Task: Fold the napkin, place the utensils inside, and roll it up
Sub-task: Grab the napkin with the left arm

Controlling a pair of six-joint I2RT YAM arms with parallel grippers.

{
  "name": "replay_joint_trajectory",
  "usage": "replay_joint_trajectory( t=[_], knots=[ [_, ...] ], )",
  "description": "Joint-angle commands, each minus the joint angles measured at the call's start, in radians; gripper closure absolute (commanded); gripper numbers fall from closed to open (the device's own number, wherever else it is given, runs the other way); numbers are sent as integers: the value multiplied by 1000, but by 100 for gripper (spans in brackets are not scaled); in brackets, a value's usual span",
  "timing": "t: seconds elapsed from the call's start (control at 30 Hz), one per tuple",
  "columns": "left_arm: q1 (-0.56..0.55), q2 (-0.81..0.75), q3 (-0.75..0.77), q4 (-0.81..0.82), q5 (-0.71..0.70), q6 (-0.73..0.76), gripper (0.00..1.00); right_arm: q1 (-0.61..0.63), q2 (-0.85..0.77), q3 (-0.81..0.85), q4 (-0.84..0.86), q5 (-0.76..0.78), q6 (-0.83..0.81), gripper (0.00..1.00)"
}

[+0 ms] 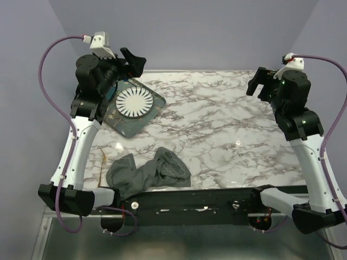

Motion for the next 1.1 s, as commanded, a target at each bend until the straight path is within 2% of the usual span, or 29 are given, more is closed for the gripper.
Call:
replay_joint_trajectory(
  t=[0.0,0.03,0.1,0.13,0.17,0.2,0.23,0.33,0.37,0.47,0.67,0.83,0.97,1.07],
  knots=[
    [-188,-8,-108,-117,14,50,5,-2,23,-107,-63,-147,77,0],
    [-264,-20,-137,-172,-57,138,7,-4,27,-130,-71,-193,98,0],
    [-428,-22,-244,-212,-171,196,10,-4,38,-217,-75,-292,123,0],
    [-560,-17,-281,-241,-297,208,10,-1,38,-257,-72,-395,138,0],
    [-613,-17,-359,-243,-330,218,11,10,31,-302,-57,-440,160,0],
    [-666,-14,-401,-242,-379,222,11,11,20,-404,-16,-472,169,0],
    [-791,-11,-441,-225,-489,222,11,19,-9,-454,6,-503,178,0],
    [-947,38,-563,-199,-636,225,11,22,-58,-619,55,-528,200,0],
    [-1002,55,-602,-196,-674,219,15,22,-66,-655,61,-526,203,0],
    [-1071,130,-633,-199,-745,196,20,22,-116,-748,63,-525,215,0],
    [-1154,259,-645,-128,-754,185,21,25,-225,-862,84,-551,244,0],
    [-1248,380,-575,-204,-828,176,16,33,-264,-899,92,-567,258,0],
    [-1250,415,-579,-191,-797,144,14,47,-284,-910,92,-566,275,0],
    [-1250,432,-584,-197,-779,121,17,59,-290,-920,93,-565,289,0]
  ],
)
